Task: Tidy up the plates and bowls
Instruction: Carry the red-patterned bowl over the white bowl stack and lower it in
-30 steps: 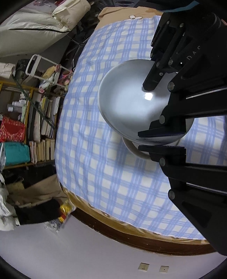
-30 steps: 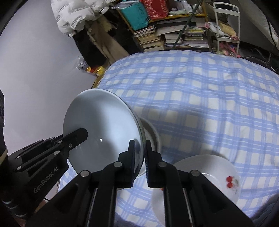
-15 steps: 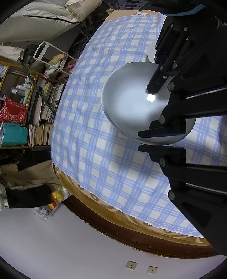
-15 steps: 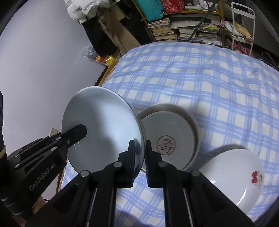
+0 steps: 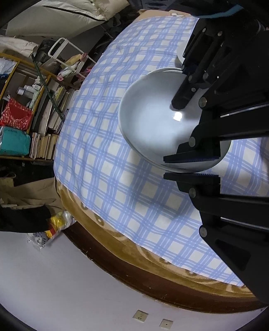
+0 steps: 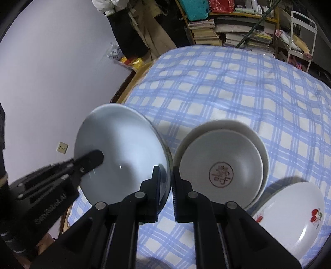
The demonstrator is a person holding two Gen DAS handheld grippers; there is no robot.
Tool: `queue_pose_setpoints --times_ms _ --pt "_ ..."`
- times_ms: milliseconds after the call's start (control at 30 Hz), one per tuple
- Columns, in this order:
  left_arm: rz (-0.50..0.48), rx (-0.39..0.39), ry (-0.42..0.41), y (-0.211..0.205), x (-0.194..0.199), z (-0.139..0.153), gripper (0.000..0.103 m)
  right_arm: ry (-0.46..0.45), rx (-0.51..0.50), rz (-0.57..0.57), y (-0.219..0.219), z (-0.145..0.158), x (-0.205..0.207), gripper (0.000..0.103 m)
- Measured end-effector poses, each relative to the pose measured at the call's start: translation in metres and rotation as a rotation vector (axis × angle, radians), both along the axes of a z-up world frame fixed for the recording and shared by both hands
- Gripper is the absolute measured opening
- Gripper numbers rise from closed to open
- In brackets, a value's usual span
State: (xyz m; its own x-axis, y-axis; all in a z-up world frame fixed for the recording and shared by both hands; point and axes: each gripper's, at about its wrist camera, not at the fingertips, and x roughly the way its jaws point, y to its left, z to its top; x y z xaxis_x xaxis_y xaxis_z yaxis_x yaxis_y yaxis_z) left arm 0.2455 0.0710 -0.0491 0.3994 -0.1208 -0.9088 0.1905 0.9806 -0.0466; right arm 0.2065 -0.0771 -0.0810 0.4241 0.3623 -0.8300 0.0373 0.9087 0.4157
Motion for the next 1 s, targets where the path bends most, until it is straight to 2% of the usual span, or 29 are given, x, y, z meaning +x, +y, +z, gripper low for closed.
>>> queue_pose_setpoints --times_ms 333,600,867,1000 --pt "-0.036 -0.056 0.024 -0.017 0.0 -0.013 0.008 0.014 -0.053 -0.025 -0.014 -0.006 -0.001 0.012" --pt "-0.045 -0.091 0.059 -0.041 -0.005 -0.026 0.008 0.018 -0.084 -0.067 -0.042 -0.011 -0.006 0.012" --pt "-0.065 -0.068 0.095 -0.062 -0.009 -0.046 0.008 0.057 -0.124 -0.078 -0.057 -0.027 -0.007 0.012" --pt "-0.08 -0.055 0.117 -0.068 -0.009 -0.056 0.008 0.06 -0.176 -0.055 -0.057 -0.033 -0.008 0.012"
